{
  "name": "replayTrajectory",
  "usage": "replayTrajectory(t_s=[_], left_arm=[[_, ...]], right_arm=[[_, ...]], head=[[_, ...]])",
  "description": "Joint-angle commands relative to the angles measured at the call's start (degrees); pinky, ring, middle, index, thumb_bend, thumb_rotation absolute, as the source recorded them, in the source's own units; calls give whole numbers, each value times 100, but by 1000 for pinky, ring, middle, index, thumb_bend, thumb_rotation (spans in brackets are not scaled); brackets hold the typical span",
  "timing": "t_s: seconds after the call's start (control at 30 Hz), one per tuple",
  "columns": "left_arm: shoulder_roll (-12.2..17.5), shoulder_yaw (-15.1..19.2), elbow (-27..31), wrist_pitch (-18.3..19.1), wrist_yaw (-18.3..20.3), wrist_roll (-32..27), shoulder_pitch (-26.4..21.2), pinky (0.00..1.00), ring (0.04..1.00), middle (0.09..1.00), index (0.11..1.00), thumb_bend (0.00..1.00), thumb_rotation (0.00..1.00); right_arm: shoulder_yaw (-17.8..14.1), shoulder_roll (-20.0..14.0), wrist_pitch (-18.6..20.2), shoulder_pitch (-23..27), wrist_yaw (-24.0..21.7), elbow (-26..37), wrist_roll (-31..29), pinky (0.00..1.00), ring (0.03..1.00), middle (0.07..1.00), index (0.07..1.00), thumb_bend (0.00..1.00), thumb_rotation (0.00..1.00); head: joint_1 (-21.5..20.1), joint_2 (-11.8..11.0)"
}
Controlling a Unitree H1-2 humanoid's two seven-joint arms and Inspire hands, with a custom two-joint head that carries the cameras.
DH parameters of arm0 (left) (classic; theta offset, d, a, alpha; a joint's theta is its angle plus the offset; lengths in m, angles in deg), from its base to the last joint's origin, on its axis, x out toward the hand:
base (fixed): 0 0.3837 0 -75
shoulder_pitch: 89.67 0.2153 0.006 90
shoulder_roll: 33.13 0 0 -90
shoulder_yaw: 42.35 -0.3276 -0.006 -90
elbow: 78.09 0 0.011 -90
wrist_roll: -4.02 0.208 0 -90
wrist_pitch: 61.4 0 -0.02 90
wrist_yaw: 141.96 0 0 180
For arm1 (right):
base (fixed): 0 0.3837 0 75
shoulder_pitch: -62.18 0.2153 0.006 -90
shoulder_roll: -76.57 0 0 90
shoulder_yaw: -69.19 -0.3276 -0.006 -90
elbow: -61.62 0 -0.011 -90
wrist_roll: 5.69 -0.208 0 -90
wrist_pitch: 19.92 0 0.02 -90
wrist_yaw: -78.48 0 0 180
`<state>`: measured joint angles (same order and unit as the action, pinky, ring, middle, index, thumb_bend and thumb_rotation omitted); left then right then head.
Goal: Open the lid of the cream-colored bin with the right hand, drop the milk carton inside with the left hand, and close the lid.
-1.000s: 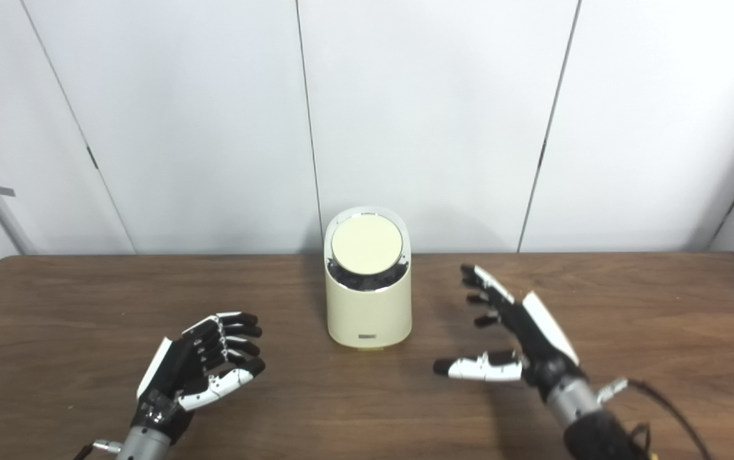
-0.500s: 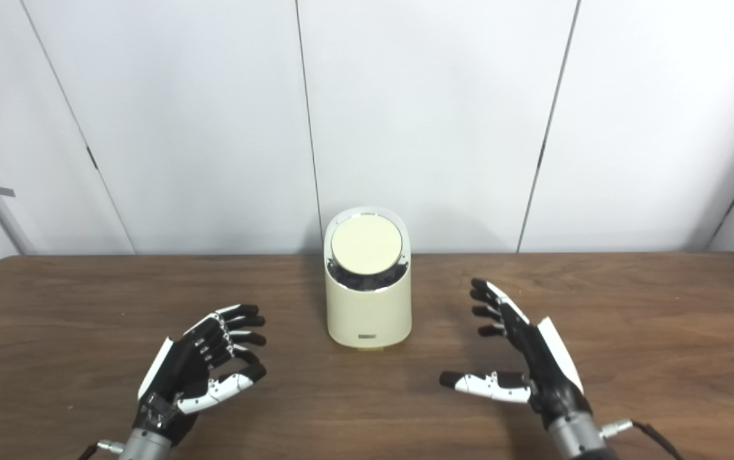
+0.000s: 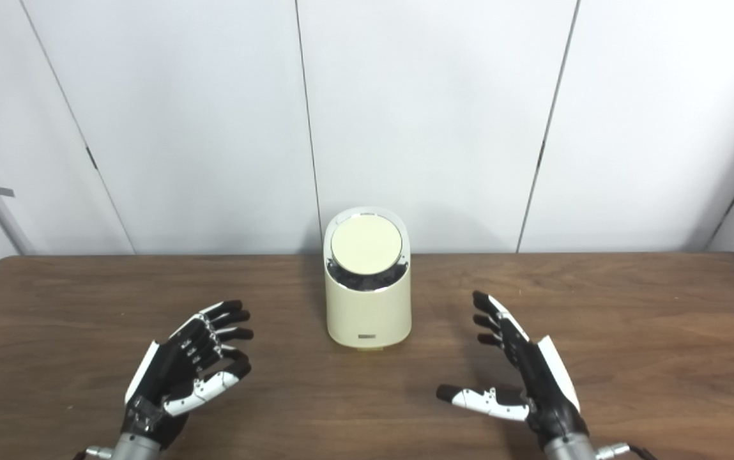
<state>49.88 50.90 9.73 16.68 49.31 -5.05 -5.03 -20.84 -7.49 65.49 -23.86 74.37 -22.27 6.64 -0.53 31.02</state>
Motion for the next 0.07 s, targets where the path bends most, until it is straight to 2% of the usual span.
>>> replayTrajectory(t_s=[0.0,0.03], left_arm=[[66,22,239,-253,18,-40,-83,547,700,783,827,714,176],[61,26,260,-238,12,-41,-69,547,696,779,826,724,179]], right_arm=[[21,40,-182,91,119,307,4,786,870,914,920,780,282],[28,50,-171,75,115,336,6,787,870,913,917,783,283]], head=[[-20,10],[-21,9]])
